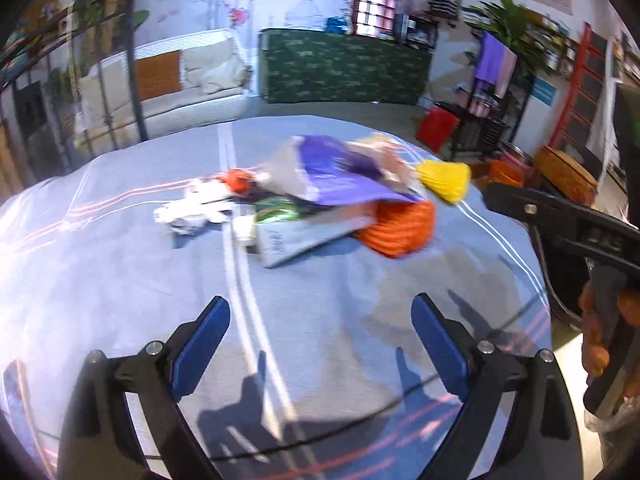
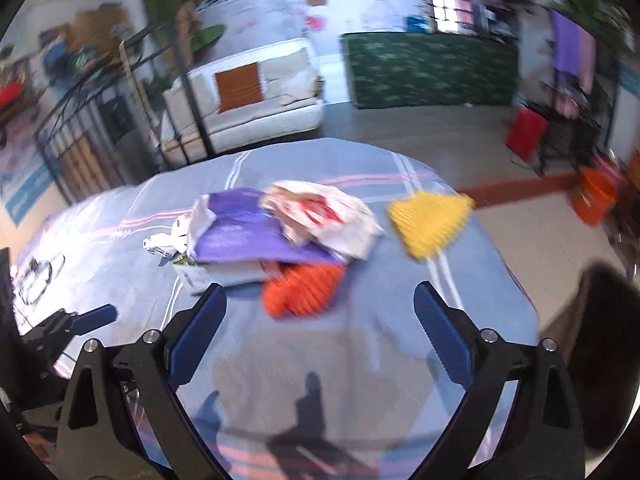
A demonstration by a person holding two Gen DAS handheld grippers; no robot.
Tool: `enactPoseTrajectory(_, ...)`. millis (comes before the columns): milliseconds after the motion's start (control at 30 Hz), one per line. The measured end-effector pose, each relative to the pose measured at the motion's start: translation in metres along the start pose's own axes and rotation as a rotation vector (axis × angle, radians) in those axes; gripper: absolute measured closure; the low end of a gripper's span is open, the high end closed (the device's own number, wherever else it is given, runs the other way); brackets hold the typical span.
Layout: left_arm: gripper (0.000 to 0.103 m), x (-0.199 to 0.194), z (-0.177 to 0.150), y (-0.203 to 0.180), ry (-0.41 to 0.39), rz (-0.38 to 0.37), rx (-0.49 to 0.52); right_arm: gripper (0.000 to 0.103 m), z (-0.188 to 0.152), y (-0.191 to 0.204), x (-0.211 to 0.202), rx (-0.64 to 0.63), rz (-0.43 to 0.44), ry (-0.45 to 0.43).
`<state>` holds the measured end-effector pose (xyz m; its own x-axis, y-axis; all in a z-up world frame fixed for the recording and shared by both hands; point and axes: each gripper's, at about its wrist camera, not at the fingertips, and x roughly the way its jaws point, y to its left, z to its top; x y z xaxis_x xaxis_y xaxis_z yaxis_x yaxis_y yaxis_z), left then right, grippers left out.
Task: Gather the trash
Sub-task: 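Move both tools back over the remaining trash on the bed, then grasp the white printed bag with the right tool while the left tool grasps the purple bag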
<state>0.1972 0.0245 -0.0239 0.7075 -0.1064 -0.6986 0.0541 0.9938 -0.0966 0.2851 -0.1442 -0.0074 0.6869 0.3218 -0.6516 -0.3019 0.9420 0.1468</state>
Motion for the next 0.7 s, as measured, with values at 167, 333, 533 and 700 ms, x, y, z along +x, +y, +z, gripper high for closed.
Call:
enactPoseTrajectory(167,0.012,0.001,0.001,0.023,-0.011,0.013,-0.03,0.012,0.029,0.022,0.044,-0.115,-0.071,0.011)
enactPoseTrajectory(333,0.012,0.008,0.002,0.027,0.0,0.004,-0.029,0.025,0.044,0.027,0.085,-0.157,-0.135,0.055)
enactPoseTrajectory(533,0.012,0.013,0.008,0.034,0.0,-0.011,-0.053,0.052,0.045,0.03,0.102,-0.198,-0.18,0.071)
enactPoseTrajectory(700,0.018,0.02,0.024,0.042,-0.018,0.002,-0.044,0.084,0.041,0.018,0.103,-0.148,-0.167,0.067)
